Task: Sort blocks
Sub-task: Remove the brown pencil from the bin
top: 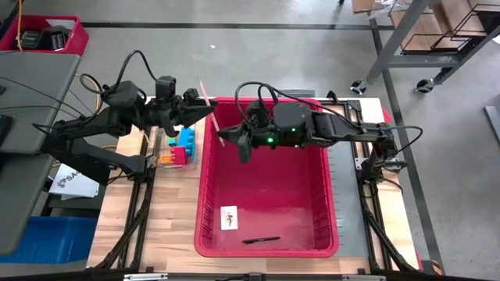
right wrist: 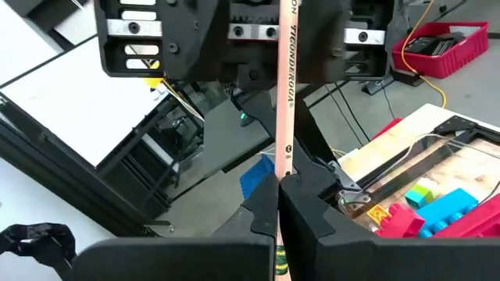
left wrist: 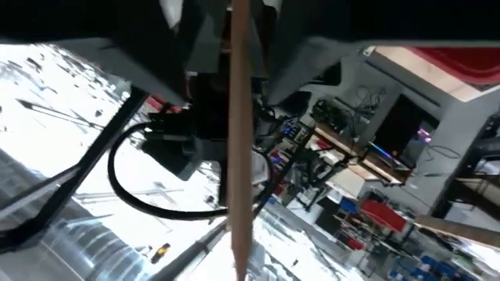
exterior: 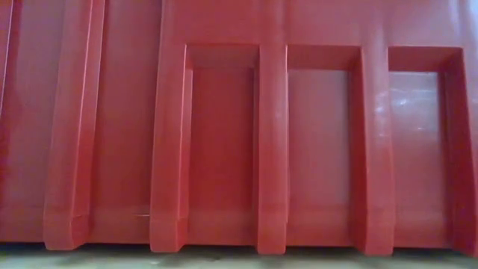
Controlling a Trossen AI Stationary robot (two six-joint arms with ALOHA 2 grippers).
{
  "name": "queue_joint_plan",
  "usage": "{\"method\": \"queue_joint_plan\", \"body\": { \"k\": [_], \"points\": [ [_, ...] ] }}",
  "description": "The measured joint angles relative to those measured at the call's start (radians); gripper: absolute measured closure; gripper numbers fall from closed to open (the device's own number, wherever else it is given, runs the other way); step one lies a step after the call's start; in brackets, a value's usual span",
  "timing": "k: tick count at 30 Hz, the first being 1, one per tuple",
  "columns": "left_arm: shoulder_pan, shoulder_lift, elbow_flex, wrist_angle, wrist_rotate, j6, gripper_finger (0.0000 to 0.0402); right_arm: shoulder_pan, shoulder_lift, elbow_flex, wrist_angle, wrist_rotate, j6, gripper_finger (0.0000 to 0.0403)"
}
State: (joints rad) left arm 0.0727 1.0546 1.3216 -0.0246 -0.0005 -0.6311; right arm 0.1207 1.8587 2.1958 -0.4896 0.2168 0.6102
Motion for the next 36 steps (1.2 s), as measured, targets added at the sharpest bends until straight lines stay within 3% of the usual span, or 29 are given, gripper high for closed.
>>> {"method": "queue_joint_plan", "body": {
  "k": [4, 5, 10, 13, 18, 20, 24, 27, 32, 36],
  "points": [
    [0.000, 0.000, 0.000, 0.002, 0.034, 0.005, 0.0365, 0.000, 0.000, 0.000, 0.000, -0.001, -0.003, 0.0403],
    [0.001, 0.000, 0.000, -0.002, 0.030, 0.008, 0.0380, 0.000, 0.000, 0.000, 0.006, -0.007, -0.006, 0.0403],
    [0.018, -0.014, 0.000, -0.019, 0.022, -0.001, 0.0391, 0.000, 0.000, 0.001, 0.025, 0.021, -0.031, 0.0401],
    [0.037, -0.059, 0.018, -0.153, -0.025, 0.030, 0.0391, 0.000, 0.000, 0.020, 0.025, 0.018, -0.076, 0.0385],
    [0.066, -0.164, 0.078, -0.474, -0.186, 0.090, 0.0391, 0.016, -0.001, 0.064, -0.041, 0.110, -0.186, 0.0310],
    [0.068, -0.196, 0.096, -0.660, -0.295, 0.079, 0.0391, 0.021, -0.001, 0.079, -0.061, 0.155, -0.216, 0.0278],
    [0.072, -0.229, 0.084, -1.132, -0.521, -0.080, 0.0391, 0.016, -0.002, 0.101, -0.111, 0.177, -0.233, 0.0236],
    [0.087, -0.230, 0.003, -1.371, -0.569, -0.228, 0.0391, 0.013, -0.001, 0.101, -0.145, 0.177, -0.230, 0.0226],
    [0.140, -0.243, -0.228, -1.363, -0.501, -0.276, 0.0391, 0.005, -0.001, 0.101, -0.191, 0.177, -0.223, 0.0225],
    [0.222, -0.242, -0.431, -1.232, -0.445, -0.328, 0.0391, 0.004, -0.001, 0.101, -0.214, 0.224, -0.229, 0.0224]
  ]
}}
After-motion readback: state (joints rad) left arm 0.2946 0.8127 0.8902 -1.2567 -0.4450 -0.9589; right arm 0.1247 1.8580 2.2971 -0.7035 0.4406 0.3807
